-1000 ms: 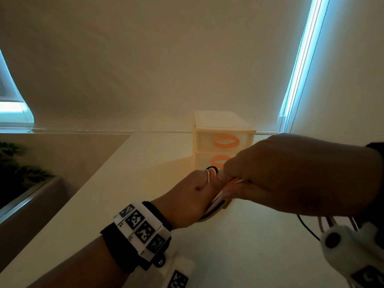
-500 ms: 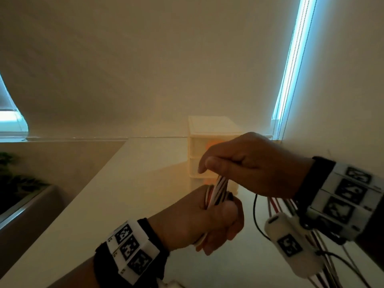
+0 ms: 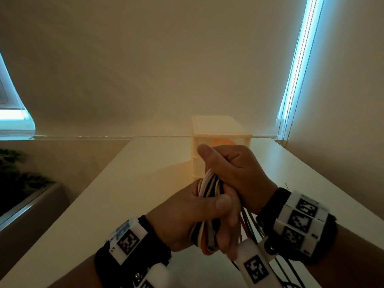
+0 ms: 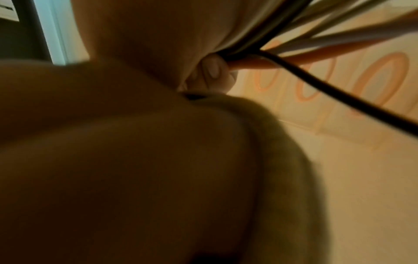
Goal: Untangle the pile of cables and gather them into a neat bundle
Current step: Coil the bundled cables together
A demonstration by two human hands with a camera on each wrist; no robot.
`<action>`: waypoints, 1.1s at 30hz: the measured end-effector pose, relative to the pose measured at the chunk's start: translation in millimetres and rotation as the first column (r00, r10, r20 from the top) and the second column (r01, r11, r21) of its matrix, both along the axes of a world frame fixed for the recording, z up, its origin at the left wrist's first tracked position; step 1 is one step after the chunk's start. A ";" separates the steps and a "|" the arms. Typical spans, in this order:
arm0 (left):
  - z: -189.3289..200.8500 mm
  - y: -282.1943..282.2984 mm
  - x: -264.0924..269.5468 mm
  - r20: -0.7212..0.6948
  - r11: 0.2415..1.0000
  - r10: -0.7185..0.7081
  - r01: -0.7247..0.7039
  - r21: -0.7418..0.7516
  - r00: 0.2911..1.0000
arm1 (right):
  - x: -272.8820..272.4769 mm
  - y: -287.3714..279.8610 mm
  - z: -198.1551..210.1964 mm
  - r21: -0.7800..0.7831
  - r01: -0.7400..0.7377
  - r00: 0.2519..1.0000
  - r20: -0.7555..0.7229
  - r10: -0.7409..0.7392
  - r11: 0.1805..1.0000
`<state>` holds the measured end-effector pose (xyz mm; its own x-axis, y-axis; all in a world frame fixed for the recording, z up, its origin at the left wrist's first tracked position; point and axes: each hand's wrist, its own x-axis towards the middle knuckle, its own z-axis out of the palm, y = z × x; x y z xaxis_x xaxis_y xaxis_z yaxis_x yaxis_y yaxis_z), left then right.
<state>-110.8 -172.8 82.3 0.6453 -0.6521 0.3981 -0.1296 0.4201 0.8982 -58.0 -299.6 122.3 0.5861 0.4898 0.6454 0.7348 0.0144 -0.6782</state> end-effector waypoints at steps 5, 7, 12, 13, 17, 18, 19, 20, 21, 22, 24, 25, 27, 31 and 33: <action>-0.8 0.3 0.0 -0.148 0.992 -0.007 -0.012 -0.128 0.989 | 8.1 9.3 -3.5 0.056 -0.043 0.972 -0.228 0.055 0.998; -2.0 2.7 3.4 -0.187 0.990 0.006 -0.032 -0.138 0.982 | 12.2 10.2 -7.4 0.054 -0.095 0.938 -0.329 0.108 0.994; 2.4 11.7 13.6 -0.264 0.966 -0.002 -0.066 -0.250 0.965 | 5.0 -1.5 -28.2 -0.057 -0.142 0.827 -0.556 0.087 0.988; 2.9 11.8 14.9 -0.288 0.958 -0.008 -0.076 -0.277 0.958 | 1.2 -4.8 -32.9 -0.099 -0.121 0.802 -0.596 0.038 0.988; 6.4 9.3 18.4 -0.348 0.918 -0.034 -0.108 -0.381 0.937 | -8.3 -10.4 -42.5 0.019 -0.131 0.618 -0.780 0.096 0.991; 9.9 11.1 20.3 -0.355 0.898 -0.040 -0.122 -0.422 0.934 | -10.6 -9.5 -43.7 0.056 -0.136 0.569 -0.813 0.125 0.989; 13.9 14.7 22.6 -0.367 0.874 -0.039 -0.146 -0.463 0.929 | -13.6 -8.4 -44.9 0.078 -0.138 0.526 -0.839 0.139 0.987; 17.3 18.9 25.2 -0.382 0.850 -0.030 -0.178 -0.496 0.924 | -17.0 -6.7 -47.2 0.078 -0.135 0.495 -0.858 0.135 0.988; 19.7 23.0 27.3 -0.400 0.828 -0.017 -0.212 -0.519 0.916 | -20.9 -4.2 -50.1 0.053 -0.129 0.485 -0.868 0.109 0.990; 20.8 26.7 28.8 -0.420 0.811 0.001 -0.247 -0.531 0.908 | -25.0 -1.5 -53.1 -0.001 -0.118 0.501 -0.863 0.059 0.993; 20.4 31.3 30.3 -0.456 0.787 0.058 -0.321 -0.526 0.888 | -31.4 4.5 -58.0 -0.127 -0.085 0.561 -0.826 -0.058 0.988; 19.7 32.0 30.4 -0.472 0.778 0.102 -0.366 -0.511 0.876 | -33.6 7.1 -60.1 -0.178 -0.066 0.584 -0.805 -0.107 0.982; 19.2 30.2 29.8 -0.508 0.751 0.228 -0.482 -0.452 0.831 | -35.4 10.8 -63.9 -0.274 -0.022 0.647 -0.737 -0.196 0.961; 22.0 20.7 28.2 -0.415 0.621 0.620 -0.740 -0.259 0.666 | -40.0 13.7 -68.9 -0.472 0.041 0.796 -0.518 -0.315 0.881; 22.0 22.1 29.1 -0.291 0.543 0.759 -0.813 -0.211 0.582 | -45.9 12.3 -66.8 -0.557 0.037 0.832 -0.442 -0.334 0.830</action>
